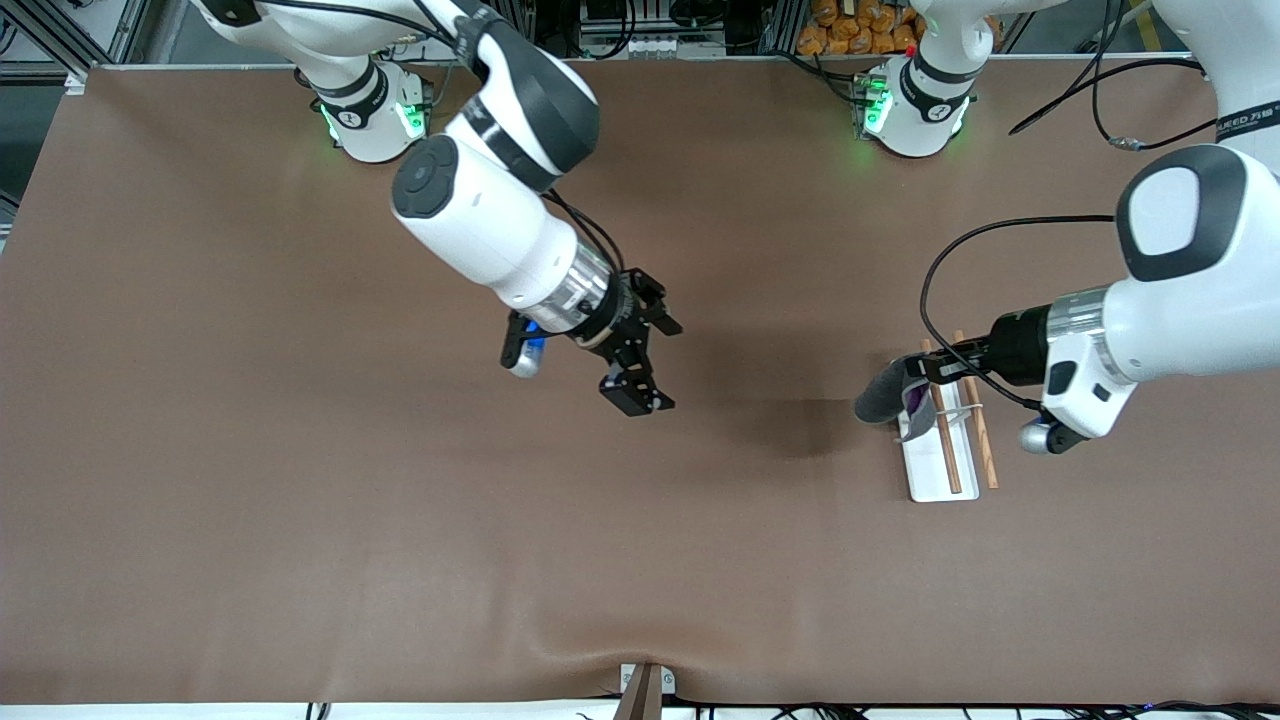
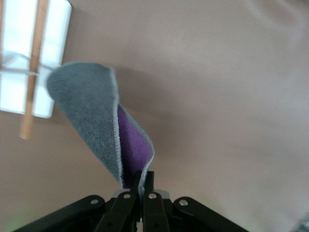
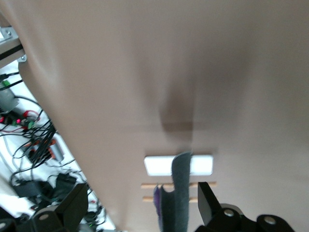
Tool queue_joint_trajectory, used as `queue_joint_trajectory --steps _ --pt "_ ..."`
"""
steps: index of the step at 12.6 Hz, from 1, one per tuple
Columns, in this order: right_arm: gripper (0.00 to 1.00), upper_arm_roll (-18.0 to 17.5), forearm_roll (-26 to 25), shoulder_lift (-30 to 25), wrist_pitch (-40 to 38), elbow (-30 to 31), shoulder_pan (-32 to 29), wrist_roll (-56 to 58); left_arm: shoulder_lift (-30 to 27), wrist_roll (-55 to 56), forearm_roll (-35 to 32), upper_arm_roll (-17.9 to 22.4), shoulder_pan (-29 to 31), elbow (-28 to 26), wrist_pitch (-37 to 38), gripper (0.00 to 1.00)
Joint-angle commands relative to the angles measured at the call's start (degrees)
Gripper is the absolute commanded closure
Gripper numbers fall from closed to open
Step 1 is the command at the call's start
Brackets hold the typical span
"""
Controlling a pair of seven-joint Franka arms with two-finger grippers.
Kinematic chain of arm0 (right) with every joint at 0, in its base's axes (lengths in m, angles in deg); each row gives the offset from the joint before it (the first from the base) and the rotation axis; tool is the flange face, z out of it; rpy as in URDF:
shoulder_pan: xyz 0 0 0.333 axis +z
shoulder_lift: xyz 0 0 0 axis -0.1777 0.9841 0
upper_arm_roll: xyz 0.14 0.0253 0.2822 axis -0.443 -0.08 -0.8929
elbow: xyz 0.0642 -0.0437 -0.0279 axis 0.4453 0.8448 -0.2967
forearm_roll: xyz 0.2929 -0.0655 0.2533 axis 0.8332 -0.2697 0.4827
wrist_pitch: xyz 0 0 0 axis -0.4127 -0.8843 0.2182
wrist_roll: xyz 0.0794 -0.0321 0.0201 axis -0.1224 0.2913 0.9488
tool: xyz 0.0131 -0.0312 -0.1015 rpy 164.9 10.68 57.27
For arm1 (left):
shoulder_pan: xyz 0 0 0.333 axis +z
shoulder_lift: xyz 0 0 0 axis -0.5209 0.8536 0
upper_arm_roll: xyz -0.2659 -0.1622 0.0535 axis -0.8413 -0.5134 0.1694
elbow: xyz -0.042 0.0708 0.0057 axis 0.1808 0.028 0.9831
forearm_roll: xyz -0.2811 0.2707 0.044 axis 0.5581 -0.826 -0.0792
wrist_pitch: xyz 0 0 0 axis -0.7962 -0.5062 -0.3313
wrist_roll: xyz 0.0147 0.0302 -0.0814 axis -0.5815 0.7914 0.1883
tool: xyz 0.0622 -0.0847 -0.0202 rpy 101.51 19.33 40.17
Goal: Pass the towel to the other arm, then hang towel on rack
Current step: 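Open the right gripper and pull it back while the left gripper holds towel, then move the towel over the rack with the left gripper while the right gripper retreats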
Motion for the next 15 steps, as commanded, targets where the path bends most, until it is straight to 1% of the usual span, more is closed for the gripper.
queue_joint_trajectory --steps 1,3,6,8,10,12,15 --pt "0.00 -1.01 -0.28 -1.81 -3.30 1.02 -2.71 4.52 0.28 -6.45 -7.17 -0.83 -0.53 0.04 0.75 1.00" --pt "0.00 -1.19 -0.11 -2.43 -4.71 0.93 -4.21 6.62 0.72 -13.13 -11.31 -0.83 -0.80 -0.05 0.75 1.00" --pt "0.00 -1.02 3.92 -3.83 -9.01 0.93 -7.01 13.64 0.81 -18.08 -14.31 -0.83 -0.28 -0.58 0.75 1.00" --pt "0.00 -1.02 4.38 -4.62 -11.48 0.93 -8.51 16.82 0.81 -22.28 -15.54 -0.31 1.04 -0.76 1.44 1.00" --pt "0.00 -1.10 4.38 -5.24 -14.89 0.93 -10.27 20.94 0.72 -26.42 -15.72 -0.31 4.19 -0.49 4.42 1.00" --pt "0.00 -0.67 4.29 -6.38 -19.72 0.84 -11.59 27.96 0.81 -30.90 -15.72 -0.31 7.62 -0.58 4.88 1.00" --pt "0.00 -0.66 4.11 -7.96 -29.38 0.84 -16.59 41.75 1.25 -35.57 -15.72 -0.31 10.97 -0.67 4.96 1.00"
